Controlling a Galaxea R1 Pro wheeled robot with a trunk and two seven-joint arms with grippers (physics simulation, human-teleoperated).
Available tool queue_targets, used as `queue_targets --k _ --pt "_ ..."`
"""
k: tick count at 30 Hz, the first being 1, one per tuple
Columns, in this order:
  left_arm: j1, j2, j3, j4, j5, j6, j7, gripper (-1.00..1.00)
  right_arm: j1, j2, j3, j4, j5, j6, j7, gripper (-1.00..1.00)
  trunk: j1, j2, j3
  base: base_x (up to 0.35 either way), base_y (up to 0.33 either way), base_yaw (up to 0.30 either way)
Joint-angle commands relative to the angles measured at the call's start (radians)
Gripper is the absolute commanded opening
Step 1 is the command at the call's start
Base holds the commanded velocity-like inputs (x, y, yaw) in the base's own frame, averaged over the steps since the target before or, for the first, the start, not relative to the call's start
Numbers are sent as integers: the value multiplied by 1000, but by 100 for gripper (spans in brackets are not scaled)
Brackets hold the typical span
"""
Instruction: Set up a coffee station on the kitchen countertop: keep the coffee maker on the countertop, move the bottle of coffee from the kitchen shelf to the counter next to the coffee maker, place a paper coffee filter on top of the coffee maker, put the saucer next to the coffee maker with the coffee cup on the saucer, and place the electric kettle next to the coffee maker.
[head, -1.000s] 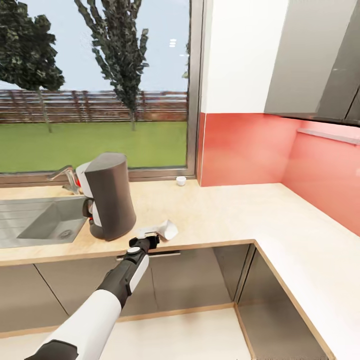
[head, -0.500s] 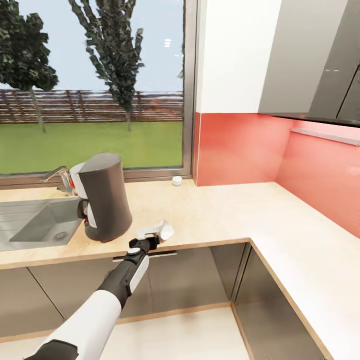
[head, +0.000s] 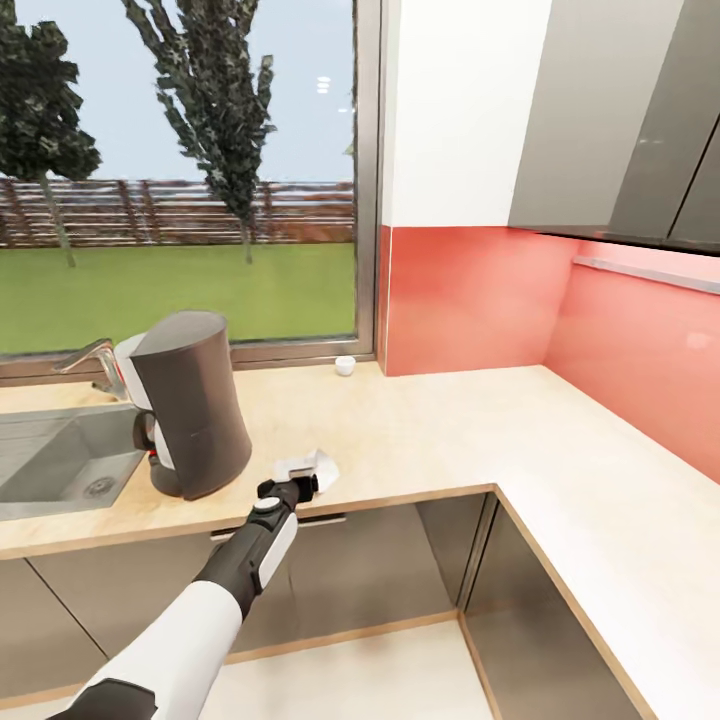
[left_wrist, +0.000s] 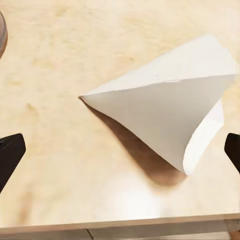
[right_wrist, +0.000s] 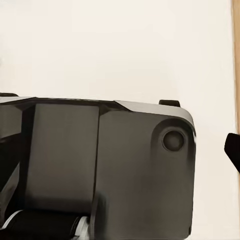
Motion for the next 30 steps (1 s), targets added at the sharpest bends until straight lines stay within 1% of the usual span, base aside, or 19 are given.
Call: queue_targets --k 1,5,7,14,16,23,30 --pt "2 7 -11 -8 5 -2 12 100 -2 5 -1 -6 -2 -2 0 100 1 -2 -2 0 0 0" --pt "-5 7 -11 -18 -14 -24 11 100 -3 11 0 -9 0 -3 -3 100 1 -2 -2 0 0 0" --pt "-8 7 -11 -27 -20 -16 11 100 -3 13 0 -10 1 -2 -4 100 1 -2 -2 0 0 0" --pt "-3 7 -12 -66 -60 -10 12 100 -3 6 -5 -50 -2 -1 -5 100 1 -2 -2 0 0 -5" --pt "-1 7 -14 -77 -72 -10 13 100 -3 5 -6 -61 -2 -1 -5 100 1 -2 -2 0 0 -143" --pt "3 8 -15 -75 -74 -13 13 100 -3 5 -6 -72 -1 -1 -5 100 1 -2 -2 0 0 -254" --pt "5 8 -12 -70 -74 -14 16 100 -3 6 -6 -71 0 -1 -5 100 1 -2 -2 0 0 -30"
